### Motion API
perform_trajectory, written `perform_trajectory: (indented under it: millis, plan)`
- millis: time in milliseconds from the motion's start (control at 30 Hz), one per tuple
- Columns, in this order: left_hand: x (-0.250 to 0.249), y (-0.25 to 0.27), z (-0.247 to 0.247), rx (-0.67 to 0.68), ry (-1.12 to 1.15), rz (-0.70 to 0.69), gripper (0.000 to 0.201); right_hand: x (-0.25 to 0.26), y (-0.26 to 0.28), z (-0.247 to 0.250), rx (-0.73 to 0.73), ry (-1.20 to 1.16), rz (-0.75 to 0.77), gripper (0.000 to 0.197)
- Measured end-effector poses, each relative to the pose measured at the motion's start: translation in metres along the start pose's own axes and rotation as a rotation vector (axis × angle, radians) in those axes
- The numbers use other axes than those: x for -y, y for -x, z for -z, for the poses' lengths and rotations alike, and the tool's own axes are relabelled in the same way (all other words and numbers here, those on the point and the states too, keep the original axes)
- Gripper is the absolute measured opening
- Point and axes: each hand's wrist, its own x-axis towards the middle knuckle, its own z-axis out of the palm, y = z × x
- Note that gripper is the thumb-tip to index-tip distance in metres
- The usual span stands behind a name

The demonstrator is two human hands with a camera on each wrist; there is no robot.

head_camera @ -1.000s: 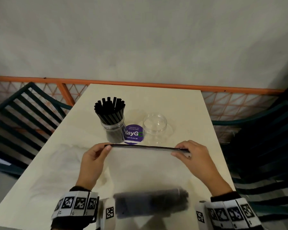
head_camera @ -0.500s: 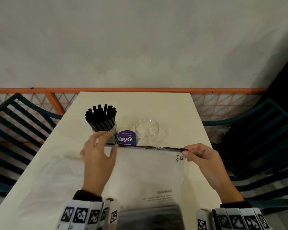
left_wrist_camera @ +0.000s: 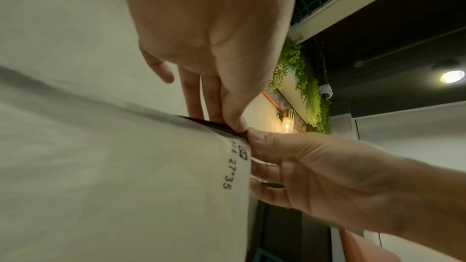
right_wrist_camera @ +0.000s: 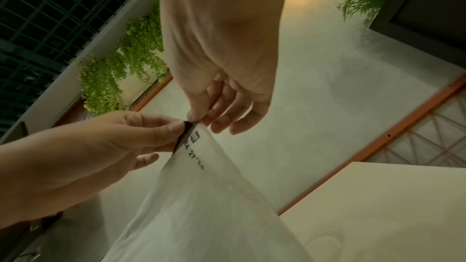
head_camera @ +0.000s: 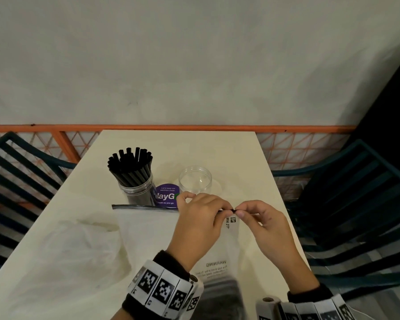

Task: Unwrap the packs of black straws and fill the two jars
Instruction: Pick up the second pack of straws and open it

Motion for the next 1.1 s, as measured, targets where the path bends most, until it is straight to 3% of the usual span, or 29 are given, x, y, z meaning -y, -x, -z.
perform_trajectory:
  millis: [267, 400, 533, 667, 800, 900, 1000, 1100]
  plan:
    - [0.049, 0.014, 0.030, -0.044, -0.140, 0.144, 0.025, -0.017, -0.012, 0.019, -0.116, 0.049, 0.010, 0.028]
    - [0.071, 0.022, 0.053, -0.072, -0.199, 0.214, 0.027, -0.024, -0.018, 0.030, -0.152, 0.022, -0.011, 0.024]
    - [0.090, 0.029, 0.078, -0.097, -0.257, 0.337, 0.010, -0.027, -0.021, 0.044, -0.212, -0.081, -0.046, 0.015]
    - [0.096, 0.032, 0.086, -0.031, -0.231, 0.394, 0.012, -0.016, -0.018, 0.038, -0.092, -0.173, -0.028, 0.017]
    - [0.069, 0.026, 0.071, -0.026, -0.132, 0.225, 0.022, -0.008, -0.014, 0.022, -0.007, -0.173, -0.006, 0.018]
    - [0.049, 0.019, 0.049, 0.023, -0.094, 0.206, 0.033, -0.006, -0.012, 0.017, 0.020, -0.178, 0.003, 0.017]
    - [0.055, 0.016, 0.036, 0.014, -0.167, 0.286, 0.044, -0.004, -0.009, 0.022, 0.020, -0.207, 0.018, 0.006]
    - [0.071, 0.021, 0.039, 0.037, -0.275, 0.482, 0.041, -0.006, -0.007, 0.033, -0.006, -0.201, 0.018, 0.030]
